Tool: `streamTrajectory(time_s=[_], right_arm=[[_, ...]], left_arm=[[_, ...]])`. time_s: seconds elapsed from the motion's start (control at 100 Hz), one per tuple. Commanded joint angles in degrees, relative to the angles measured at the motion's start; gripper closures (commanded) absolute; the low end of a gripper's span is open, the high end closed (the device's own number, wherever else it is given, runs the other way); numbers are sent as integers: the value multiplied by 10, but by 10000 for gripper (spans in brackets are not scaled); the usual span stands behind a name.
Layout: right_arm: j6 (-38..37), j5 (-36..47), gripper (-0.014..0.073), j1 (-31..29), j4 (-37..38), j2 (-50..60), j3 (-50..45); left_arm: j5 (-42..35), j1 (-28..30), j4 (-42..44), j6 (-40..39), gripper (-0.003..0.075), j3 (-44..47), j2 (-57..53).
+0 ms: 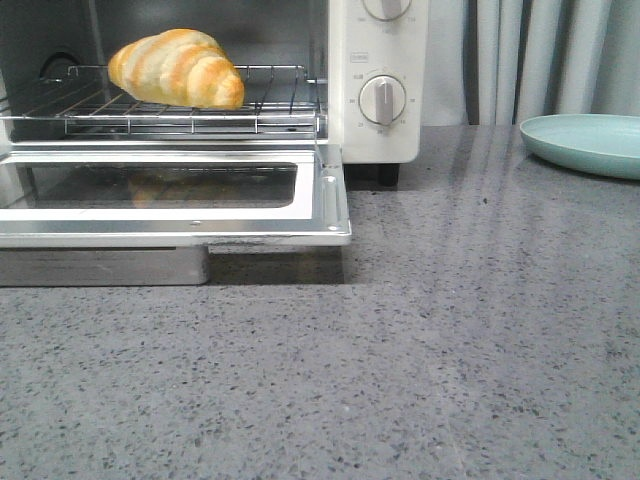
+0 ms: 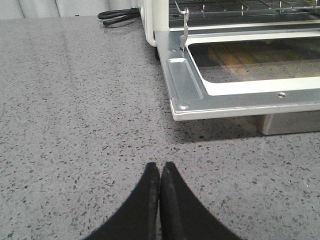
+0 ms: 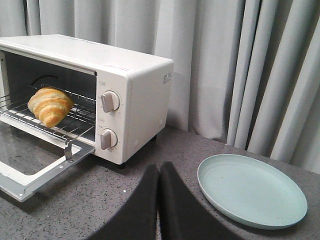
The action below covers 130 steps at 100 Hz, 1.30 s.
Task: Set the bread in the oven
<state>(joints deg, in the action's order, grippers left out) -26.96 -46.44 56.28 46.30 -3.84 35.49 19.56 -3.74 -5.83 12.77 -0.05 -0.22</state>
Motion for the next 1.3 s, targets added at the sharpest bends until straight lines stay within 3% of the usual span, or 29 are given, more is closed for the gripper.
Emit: streamTrajectory(time_s=[0.0, 0.12, 0.25, 0.41, 0.54, 0.89, 1.09, 1.29], right_arm=[[1, 20, 643, -3, 26, -10, 11], [1, -72, 643, -3, 69, -10, 11], [1, -71, 643, -3, 71, -7, 0], [1, 56, 643, -6, 103, 5, -53], [1, 163, 643, -56, 99, 7, -97], [9, 267, 643, -299, -188, 7, -225], [155, 441, 643, -418, -286, 7, -324], [326, 482, 643, -488, -411, 7, -369]], left_arm=[[-30, 3, -1, -6, 741, 14, -17], [-30, 3, -1, -6, 741, 14, -17], [-30, 3, -1, -6, 741, 14, -17], [-30, 3, -1, -6, 741, 14, -17], [-30, 3, -1, -6, 741, 14, -17], [-30, 3, -1, -6, 741, 14, -17], [-30, 3, -1, -6, 741, 14, -17], [-30, 3, -1, -6, 741, 14, -17]])
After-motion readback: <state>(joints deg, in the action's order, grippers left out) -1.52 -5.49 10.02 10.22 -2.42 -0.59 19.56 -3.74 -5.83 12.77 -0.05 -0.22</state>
